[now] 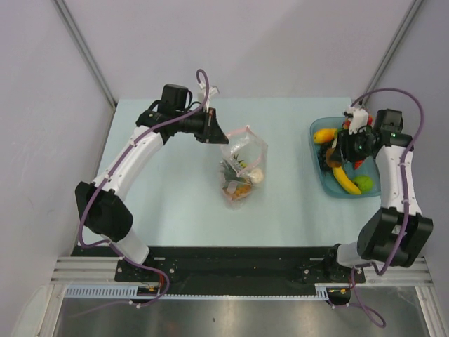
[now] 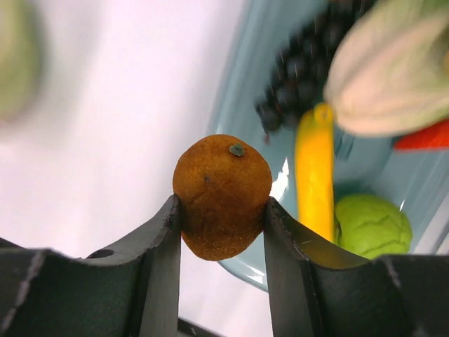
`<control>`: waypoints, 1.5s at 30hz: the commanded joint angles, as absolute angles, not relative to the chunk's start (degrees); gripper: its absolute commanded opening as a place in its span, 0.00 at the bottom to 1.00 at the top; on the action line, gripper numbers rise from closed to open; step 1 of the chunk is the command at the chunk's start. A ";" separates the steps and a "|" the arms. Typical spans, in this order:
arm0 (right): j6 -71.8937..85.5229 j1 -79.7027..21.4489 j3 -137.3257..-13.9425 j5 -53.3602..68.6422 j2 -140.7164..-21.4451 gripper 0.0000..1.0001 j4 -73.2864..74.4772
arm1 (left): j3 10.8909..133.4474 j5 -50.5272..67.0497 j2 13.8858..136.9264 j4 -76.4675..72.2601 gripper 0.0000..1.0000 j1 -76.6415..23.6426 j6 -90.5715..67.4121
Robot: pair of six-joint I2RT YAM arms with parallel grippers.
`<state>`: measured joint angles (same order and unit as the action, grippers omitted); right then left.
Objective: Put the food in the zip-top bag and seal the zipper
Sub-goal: Pick up the fake fruit from the bin, then place the fake fruit in the zipper food storage bag.
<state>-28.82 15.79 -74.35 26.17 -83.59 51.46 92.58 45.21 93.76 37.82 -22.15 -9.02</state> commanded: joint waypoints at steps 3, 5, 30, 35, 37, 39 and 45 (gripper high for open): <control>-11.45 7.76 -82.42 42.18 -76.03 0.20 37.66 | 92.46 45.09 92.64 36.65 0.00 -23.73 -8.61; -7.66 3.71 -84.10 42.71 -76.11 0.20 33.07 | 92.98 45.00 92.72 36.74 0.00 -23.91 -8.53; -10.55 -27.86 -89.91 35.16 -82.97 0.90 27.42 | 94.92 45.44 92.99 37.36 0.00 -23.64 -9.93; -7.04 -25.14 -90.18 34.81 -81.74 0.97 24.79 | 96.15 45.09 93.34 37.88 0.00 -23.29 -9.32; -4.50 -21.28 -90.09 35.24 -81.74 0.98 23.82 | 96.24 45.00 93.25 38.23 0.00 -23.29 -8.97; -2.56 -17.86 -90.53 35.68 -82.35 0.98 23.03 | 96.24 44.83 93.16 38.84 0.00 -23.29 -8.35; 4.48 -4.50 -90.70 38.23 -83.41 0.99 19.69 | 96.06 44.38 92.37 38.93 0.00 -23.20 -7.47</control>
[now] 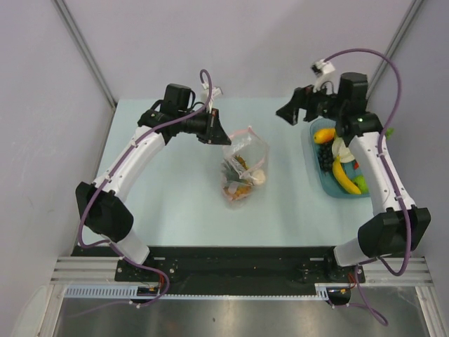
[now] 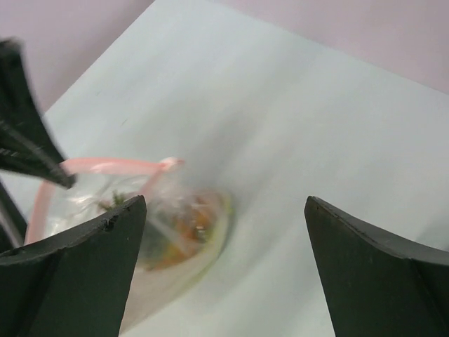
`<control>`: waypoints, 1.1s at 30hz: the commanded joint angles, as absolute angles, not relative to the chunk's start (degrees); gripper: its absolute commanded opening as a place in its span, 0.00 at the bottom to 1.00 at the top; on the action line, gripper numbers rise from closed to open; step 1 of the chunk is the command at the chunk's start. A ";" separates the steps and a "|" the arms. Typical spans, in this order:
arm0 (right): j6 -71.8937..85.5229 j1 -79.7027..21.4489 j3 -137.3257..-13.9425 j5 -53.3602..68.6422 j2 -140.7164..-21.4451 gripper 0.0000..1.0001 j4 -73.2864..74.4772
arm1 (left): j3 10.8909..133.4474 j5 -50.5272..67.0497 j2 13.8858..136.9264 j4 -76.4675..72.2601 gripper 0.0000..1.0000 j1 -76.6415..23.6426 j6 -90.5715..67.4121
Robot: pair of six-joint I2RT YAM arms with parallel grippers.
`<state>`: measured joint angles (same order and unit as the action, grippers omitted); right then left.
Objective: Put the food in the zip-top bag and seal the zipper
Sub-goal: Place the fake fruit in the zipper food storage bag, then pick up the fake fruit from the bin.
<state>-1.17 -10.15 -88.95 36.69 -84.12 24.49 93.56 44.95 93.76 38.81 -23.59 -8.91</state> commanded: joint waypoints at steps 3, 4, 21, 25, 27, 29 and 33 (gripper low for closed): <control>4.66 -0.44 -90.62 38.76 -83.67 1.00 19.51 | 95.80 44.12 92.02 38.67 0.00 -23.12 -7.38; 4.40 1.39 -90.53 38.15 -83.85 1.00 19.51 | 95.63 44.12 91.93 38.67 0.00 -23.12 -7.47; -38.54 6.24 -94.23 21.89 -98.35 0.90 31.99 | 94.84 45.09 92.81 37.36 0.00 -22.24 -6.85; -54.64 6.24 -91.32 19.69 -100.28 0.89 30.67 | 94.31 45.62 93.16 36.65 0.00 -21.88 -7.29; -62.55 6.24 -92.71 19.69 -103.08 0.89 32.68 | 94.48 46.05 93.51 36.56 0.00 -21.71 -7.29; -69.05 6.24 -92.81 19.60 -104.50 0.88 34.37 | 94.74 46.49 93.69 36.91 0.00 -21.62 -7.29; -74.69 6.07 -93.42 18.46 -109.58 0.90 33.49 | 94.57 46.93 94.13 37.09 0.00 -21.62 -7.47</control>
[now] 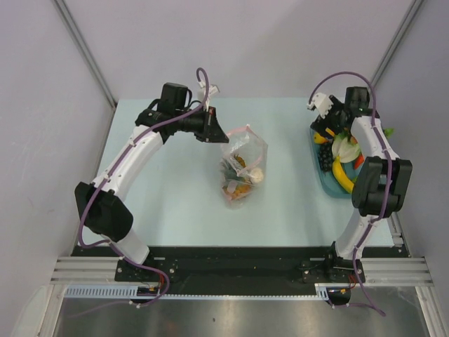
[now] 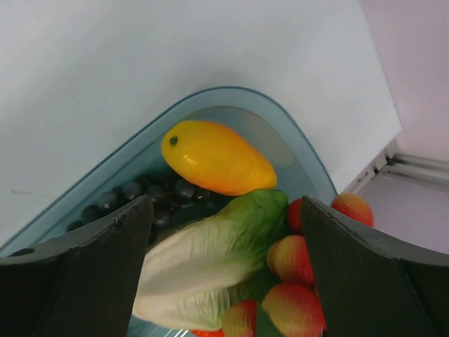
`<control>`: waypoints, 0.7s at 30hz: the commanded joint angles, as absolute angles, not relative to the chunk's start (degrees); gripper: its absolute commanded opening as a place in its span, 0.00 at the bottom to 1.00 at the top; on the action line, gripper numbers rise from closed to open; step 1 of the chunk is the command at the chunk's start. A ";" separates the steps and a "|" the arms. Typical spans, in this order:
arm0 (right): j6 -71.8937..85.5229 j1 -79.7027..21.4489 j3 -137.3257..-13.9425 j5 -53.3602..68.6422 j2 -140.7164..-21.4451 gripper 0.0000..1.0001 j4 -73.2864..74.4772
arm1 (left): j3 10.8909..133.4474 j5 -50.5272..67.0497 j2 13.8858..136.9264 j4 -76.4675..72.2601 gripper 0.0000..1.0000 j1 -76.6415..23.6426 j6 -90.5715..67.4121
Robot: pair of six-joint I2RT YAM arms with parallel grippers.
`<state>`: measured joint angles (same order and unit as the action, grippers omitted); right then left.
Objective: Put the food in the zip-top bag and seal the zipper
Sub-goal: Pick up the fake fruit from the bin.
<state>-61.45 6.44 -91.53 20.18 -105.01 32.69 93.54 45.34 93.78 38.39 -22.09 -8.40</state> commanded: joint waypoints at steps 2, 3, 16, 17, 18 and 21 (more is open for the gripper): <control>-75.15 5.80 -95.00 18.02 -111.26 0.91 33.75 | 94.66 47.02 94.31 37.18 0.00 -21.53 -7.47; -75.06 5.63 -95.53 17.67 -111.97 0.92 33.66 | 94.57 46.93 94.13 37.26 0.01 -21.45 -7.47; -79.37 2.20 -91.14 11.87 -116.89 0.93 27.07 | 94.31 47.55 95.10 36.74 0.00 -20.22 -8.79; -79.37 2.20 -91.32 11.60 -117.59 0.94 27.07 | 94.22 47.72 95.27 36.74 0.00 -20.04 -8.96; -79.45 2.28 -91.41 11.78 -117.77 0.94 27.16 | 94.31 47.72 95.36 36.83 0.00 -19.87 -9.23; -80.50 2.29 -91.58 11.87 -118.56 0.94 27.86 | 94.31 48.16 95.71 36.56 0.00 -19.51 -9.67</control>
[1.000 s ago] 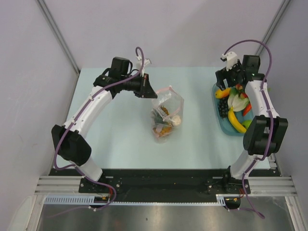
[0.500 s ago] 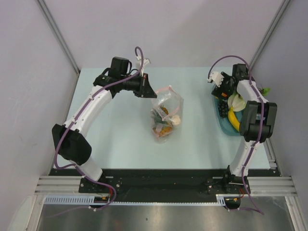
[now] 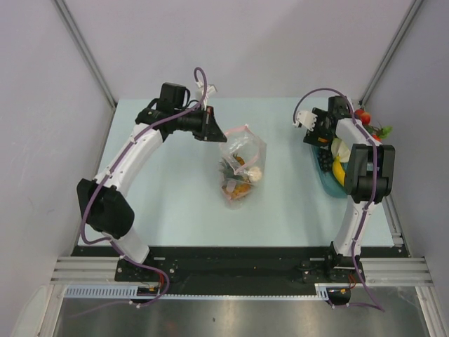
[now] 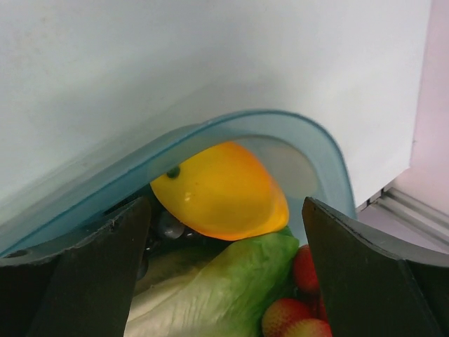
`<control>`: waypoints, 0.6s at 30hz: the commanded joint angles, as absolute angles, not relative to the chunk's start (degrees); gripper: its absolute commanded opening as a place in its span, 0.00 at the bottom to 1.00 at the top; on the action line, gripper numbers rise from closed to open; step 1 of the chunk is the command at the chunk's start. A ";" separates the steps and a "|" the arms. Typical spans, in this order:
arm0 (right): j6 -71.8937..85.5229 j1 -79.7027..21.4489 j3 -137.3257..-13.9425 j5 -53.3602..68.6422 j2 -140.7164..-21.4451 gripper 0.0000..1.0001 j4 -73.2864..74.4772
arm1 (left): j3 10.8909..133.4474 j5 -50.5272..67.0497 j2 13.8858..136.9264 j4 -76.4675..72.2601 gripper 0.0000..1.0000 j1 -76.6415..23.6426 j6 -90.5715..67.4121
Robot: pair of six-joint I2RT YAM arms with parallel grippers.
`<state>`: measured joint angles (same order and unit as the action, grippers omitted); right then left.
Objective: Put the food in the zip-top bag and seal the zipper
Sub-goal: Pick up the fake fruit from the bin.
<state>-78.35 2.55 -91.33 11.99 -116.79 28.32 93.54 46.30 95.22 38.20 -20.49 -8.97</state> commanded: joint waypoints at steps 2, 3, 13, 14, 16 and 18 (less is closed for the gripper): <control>-81.12 2.20 -91.41 11.69 -119.18 0.95 27.78 | 94.31 48.60 95.97 36.47 0.00 -19.25 -10.02; -81.12 2.20 -91.58 11.69 -119.35 0.95 27.69 | 94.31 48.60 95.98 36.39 0.00 -19.25 -10.19; -80.86 2.46 -90.53 14.41 -120.15 0.90 24.00 | 94.22 48.78 96.24 36.30 0.00 -18.81 -10.63; -81.29 2.72 -90.18 14.94 -119.97 0.91 23.39 | 94.31 48.87 96.24 36.21 0.00 -18.81 -10.72; -83.23 3.08 -88.34 16.60 -118.92 0.95 22.68 | 94.31 49.04 96.24 36.12 0.00 -18.72 -10.81; -85.24 3.51 -87.54 17.92 -118.22 1.00 22.59 | 94.31 49.04 96.24 36.04 0.00 -18.72 -10.90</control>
<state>-80.84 3.22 -90.04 13.08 -119.09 24.10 93.54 47.35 96.14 37.87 -19.38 -10.33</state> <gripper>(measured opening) 0.967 0.005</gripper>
